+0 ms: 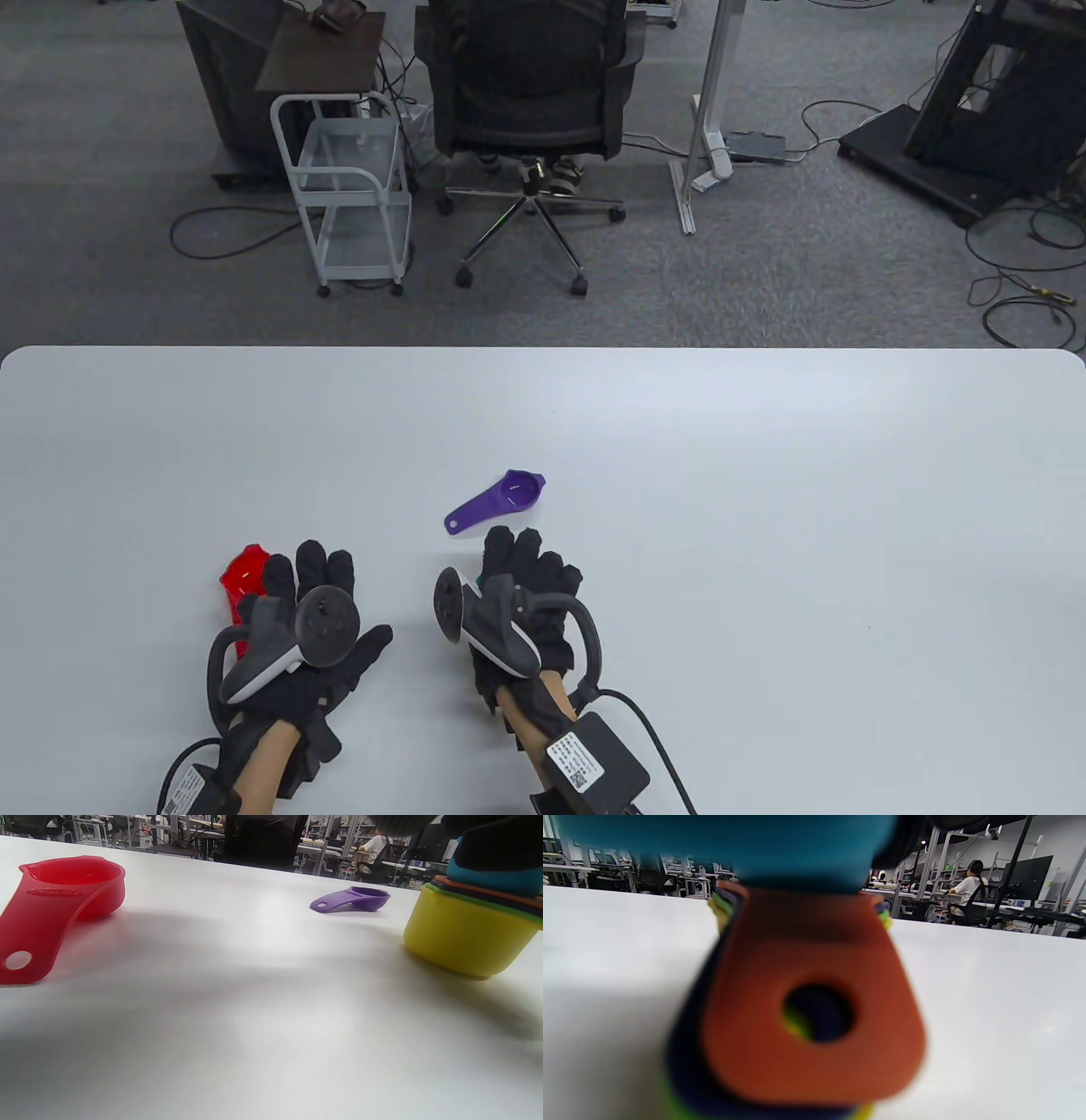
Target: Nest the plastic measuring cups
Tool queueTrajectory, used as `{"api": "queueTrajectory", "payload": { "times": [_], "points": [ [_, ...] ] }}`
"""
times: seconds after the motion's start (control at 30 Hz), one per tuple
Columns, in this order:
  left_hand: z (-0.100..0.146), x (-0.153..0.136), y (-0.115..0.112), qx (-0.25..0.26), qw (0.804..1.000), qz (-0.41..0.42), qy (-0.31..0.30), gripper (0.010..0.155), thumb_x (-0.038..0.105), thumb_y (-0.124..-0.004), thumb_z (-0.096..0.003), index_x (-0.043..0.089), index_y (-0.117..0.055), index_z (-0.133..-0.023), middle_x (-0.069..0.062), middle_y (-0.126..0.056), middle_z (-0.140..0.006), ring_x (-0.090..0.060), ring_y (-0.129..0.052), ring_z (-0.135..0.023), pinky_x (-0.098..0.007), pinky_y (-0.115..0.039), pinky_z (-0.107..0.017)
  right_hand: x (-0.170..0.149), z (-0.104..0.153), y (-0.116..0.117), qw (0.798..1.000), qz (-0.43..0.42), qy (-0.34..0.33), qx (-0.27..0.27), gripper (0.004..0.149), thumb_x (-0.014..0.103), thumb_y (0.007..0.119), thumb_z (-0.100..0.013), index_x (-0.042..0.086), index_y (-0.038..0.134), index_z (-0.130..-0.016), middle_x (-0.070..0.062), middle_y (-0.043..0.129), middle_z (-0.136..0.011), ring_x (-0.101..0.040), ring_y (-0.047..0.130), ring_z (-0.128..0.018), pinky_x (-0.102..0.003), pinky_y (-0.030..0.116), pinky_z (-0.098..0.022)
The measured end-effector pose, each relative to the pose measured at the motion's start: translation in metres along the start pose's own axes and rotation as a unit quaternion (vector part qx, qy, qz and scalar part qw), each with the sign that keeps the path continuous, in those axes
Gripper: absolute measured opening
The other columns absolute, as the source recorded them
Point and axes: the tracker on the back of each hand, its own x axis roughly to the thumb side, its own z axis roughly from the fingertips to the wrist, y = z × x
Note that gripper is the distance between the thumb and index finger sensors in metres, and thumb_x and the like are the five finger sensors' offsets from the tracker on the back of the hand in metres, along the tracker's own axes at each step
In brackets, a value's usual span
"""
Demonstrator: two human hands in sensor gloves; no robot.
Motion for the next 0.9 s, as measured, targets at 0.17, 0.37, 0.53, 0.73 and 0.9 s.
{"api": "queueTrajectory", "payload": {
  "times": [0.17,0.37,0.53,0.73,0.9],
  "points": [
    [-0.002,0.001,-0.002,-0.012,1.000,-0.003,0.005,0.092,0.064,-0.057,-0.0551,0.011,-0.010,-0.114,-0.028,-0.002,-0.117,-0.067,-0.005,-0.098,-0.082,-0.018,-0.061,-0.006,-0.002,0.004,1.000,-0.018,0.004,-0.003,0.076,0.049,0.061,-0.061,0.006,0.034,-0.117,-0.033,0.044,-0.115,-0.053,0.062,-0.091,-0.074,0.046,-0.067],
    [-0.004,0.000,-0.007,-0.033,0.999,-0.001,0.013,0.092,0.064,-0.057,-0.0551,0.010,-0.010,-0.114,-0.029,-0.001,-0.116,-0.067,-0.004,-0.097,-0.081,-0.018,-0.061,0.002,-0.001,0.009,1.000,0.010,0.001,-0.004,0.077,0.051,0.062,-0.060,0.007,0.034,-0.117,-0.032,0.045,-0.116,-0.052,0.064,-0.092,-0.074,0.045,-0.068],
    [-0.004,0.001,-0.006,-0.041,0.999,0.000,0.015,0.092,0.064,-0.057,-0.0551,0.010,-0.010,-0.114,-0.029,-0.001,-0.116,-0.067,-0.004,-0.097,-0.081,-0.018,-0.061,0.002,-0.001,0.013,1.000,0.020,0.002,-0.001,0.079,0.053,0.062,-0.059,0.007,0.034,-0.117,-0.032,0.044,-0.116,-0.052,0.063,-0.092,-0.073,0.045,-0.068],
    [-0.004,0.000,-0.006,-0.048,0.999,0.002,0.019,0.092,0.063,-0.056,-0.0552,0.010,-0.010,-0.114,-0.029,-0.001,-0.116,-0.066,-0.004,-0.097,-0.081,-0.018,-0.061,0.002,-0.001,0.015,1.000,0.020,-0.001,-0.002,0.079,0.054,0.061,-0.058,0.008,0.035,-0.117,-0.031,0.045,-0.116,-0.052,0.063,-0.093,-0.073,0.045,-0.068],
    [-0.004,-0.001,-0.006,-0.052,0.998,0.004,0.023,0.092,0.063,-0.057,-0.0552,0.010,-0.010,-0.114,-0.029,-0.001,-0.116,-0.066,-0.004,-0.097,-0.081,-0.018,-0.061,0.003,0.000,0.018,0.999,0.030,-0.008,0.010,0.083,0.057,0.058,-0.057,0.008,0.031,-0.118,-0.033,0.042,-0.117,-0.053,0.060,-0.094,-0.074,0.044,-0.068]
  ]
}}
